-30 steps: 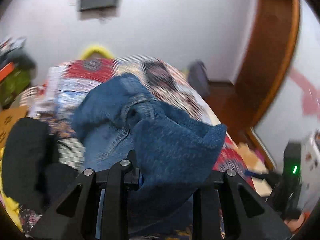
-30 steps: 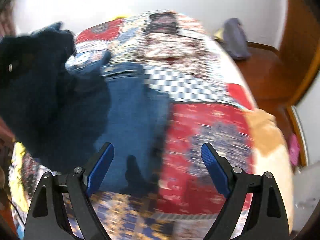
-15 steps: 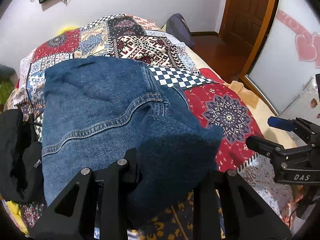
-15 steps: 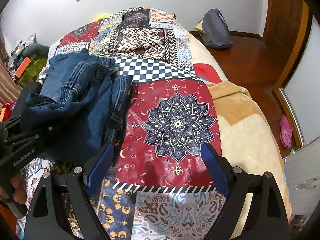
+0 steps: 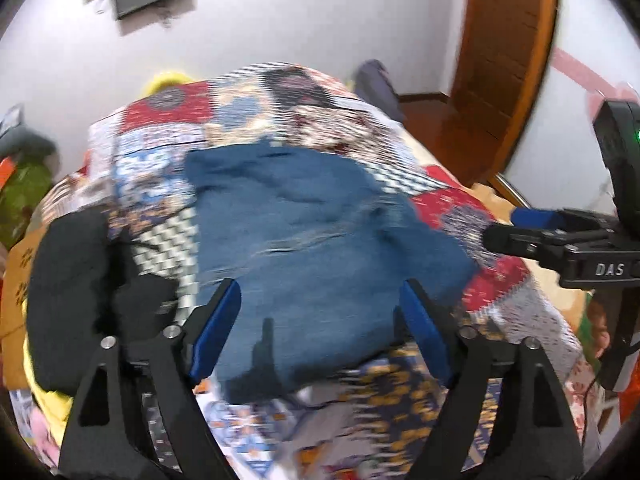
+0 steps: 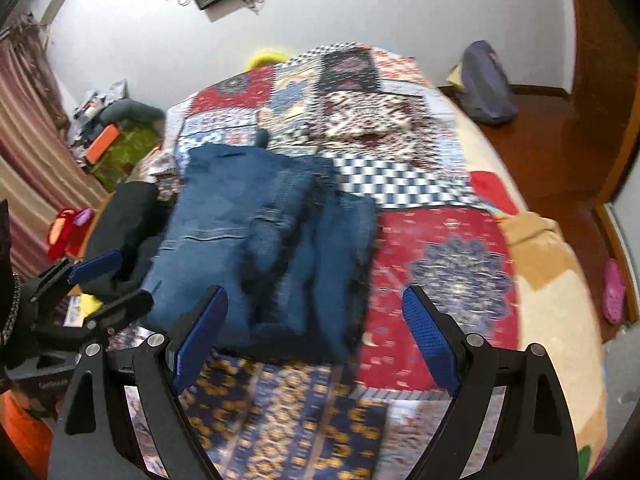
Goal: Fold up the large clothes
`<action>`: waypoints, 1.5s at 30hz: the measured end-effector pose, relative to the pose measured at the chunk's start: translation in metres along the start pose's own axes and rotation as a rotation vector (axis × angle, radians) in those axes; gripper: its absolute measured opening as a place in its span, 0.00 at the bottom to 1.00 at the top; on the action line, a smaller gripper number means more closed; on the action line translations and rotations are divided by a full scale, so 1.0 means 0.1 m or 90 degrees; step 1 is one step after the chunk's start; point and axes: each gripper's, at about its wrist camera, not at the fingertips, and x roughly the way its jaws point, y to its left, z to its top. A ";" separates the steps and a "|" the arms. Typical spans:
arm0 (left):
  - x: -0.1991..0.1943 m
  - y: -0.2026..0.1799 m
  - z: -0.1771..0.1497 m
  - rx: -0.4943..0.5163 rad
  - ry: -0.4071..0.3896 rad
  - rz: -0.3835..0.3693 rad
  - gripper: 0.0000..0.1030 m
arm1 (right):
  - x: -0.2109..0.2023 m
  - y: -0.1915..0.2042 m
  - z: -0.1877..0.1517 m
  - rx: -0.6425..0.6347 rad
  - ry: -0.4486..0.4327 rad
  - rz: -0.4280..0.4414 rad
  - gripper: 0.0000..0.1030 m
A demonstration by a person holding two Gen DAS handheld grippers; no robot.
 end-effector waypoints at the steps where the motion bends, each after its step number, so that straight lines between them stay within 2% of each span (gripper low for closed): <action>1: 0.01 0.12 -0.02 -0.008 0.002 0.021 0.80 | 0.05 0.04 0.01 0.000 0.006 0.007 0.85; 4: 0.13 0.44 -0.11 -0.039 0.026 0.055 0.80 | 0.25 0.15 0.02 0.000 0.028 0.020 0.85; 7: 0.35 0.65 -0.26 -0.075 0.074 0.042 0.80 | 0.48 0.23 0.01 -0.003 0.049 0.019 0.85; 9: 0.47 0.72 -0.36 -0.091 0.100 0.023 0.80 | 0.58 0.23 -0.01 -0.007 0.056 -0.001 0.85; 10: 0.49 0.76 -0.41 -0.105 0.100 0.007 0.81 | 0.62 0.21 -0.04 -0.010 0.058 -0.016 0.85; 13: 0.54 0.80 -0.50 -0.126 0.101 -0.029 0.81 | 0.69 0.08 -0.11 -0.015 0.064 -0.017 0.85; 15: 0.56 0.79 -0.55 -0.128 0.102 -0.036 0.86 | 0.73 -0.01 -0.19 -0.023 0.074 -0.022 0.86; 17: 0.60 0.75 -0.62 -0.126 0.103 -0.035 0.89 | 0.77 -0.06 -0.25 -0.031 0.081 -0.019 0.86; 22: 0.52 0.72 -0.64 -0.118 0.095 -0.027 0.89 | 0.72 -0.04 -0.26 -0.019 0.080 -0.025 0.86; 26: 0.44 0.75 -0.54 -0.095 0.083 0.000 0.88 | 0.66 0.09 -0.18 -0.045 0.075 -0.049 0.88; 29: 0.45 0.82 -0.44 -0.098 0.073 0.009 0.88 | 0.67 0.14 -0.10 -0.055 0.071 -0.038 0.88; 35: 0.74 1.08 -0.26 -0.158 0.107 -0.052 0.88 | 0.93 0.00 0.00 -0.019 0.093 -0.020 0.88; 39: 1.03 1.19 -0.21 -0.204 0.148 -0.139 0.90 | 1.14 -0.24 0.01 0.030 0.123 0.016 0.93; 42: 1.21 1.27 -0.16 -0.242 0.168 -0.186 0.91 | 1.23 -0.36 0.03 0.050 0.132 0.045 0.99; 45: 1.42 1.33 -0.13 -0.284 0.199 -0.226 0.91 | 1.34 -0.43 0.06 0.060 0.148 0.088 1.00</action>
